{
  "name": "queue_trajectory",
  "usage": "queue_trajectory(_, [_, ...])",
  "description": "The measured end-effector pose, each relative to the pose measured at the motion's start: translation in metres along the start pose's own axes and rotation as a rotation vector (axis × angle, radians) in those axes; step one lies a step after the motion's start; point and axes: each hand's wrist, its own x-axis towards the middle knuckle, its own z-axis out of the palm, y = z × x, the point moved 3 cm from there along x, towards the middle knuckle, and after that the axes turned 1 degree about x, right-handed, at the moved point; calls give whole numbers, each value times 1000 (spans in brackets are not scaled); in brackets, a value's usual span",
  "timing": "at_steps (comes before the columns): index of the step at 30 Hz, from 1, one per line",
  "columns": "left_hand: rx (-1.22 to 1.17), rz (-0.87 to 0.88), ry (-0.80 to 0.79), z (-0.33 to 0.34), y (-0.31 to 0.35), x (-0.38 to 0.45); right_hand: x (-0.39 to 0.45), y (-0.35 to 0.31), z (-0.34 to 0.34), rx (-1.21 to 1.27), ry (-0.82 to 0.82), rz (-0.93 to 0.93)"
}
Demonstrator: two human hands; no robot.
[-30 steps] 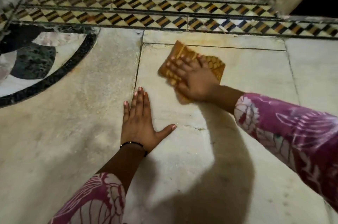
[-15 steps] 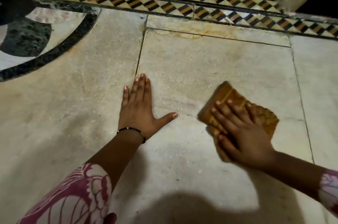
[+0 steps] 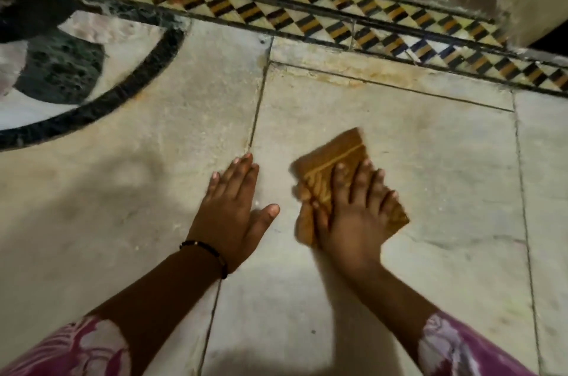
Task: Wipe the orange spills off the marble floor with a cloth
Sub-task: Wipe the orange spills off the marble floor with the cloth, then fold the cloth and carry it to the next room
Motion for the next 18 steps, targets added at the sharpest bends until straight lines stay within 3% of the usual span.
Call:
queue_trajectory(2, [-46,-105,-29,-13,0,-11,-17,-22,6,159,-91,-149])
queue_trajectory(3, [-69,-160,-48,-25,5,-19,-19,-25,-1,361,-173,-76])
queue_trajectory(6, [-151,-322,-101,-69,32,-48,-20,-31,-62,1192,-440,409])
queue_trajectory(7, [-184,-367,-109,-85,42,-58,-22,-37,-88,1349,-470,463])
queue_trajectory(10, [-340,-428,-129,-172,98,-90,-48,-68,-208,1593,-488,486])
queue_trajectory(14, [-861,-597,-169,-322,183,-127,-97,-106,-383,1809,-532,531])
queue_trajectory(18, [-922,-475,-194,-487,260,-183,-153,-143,-560,1836,-528,508])
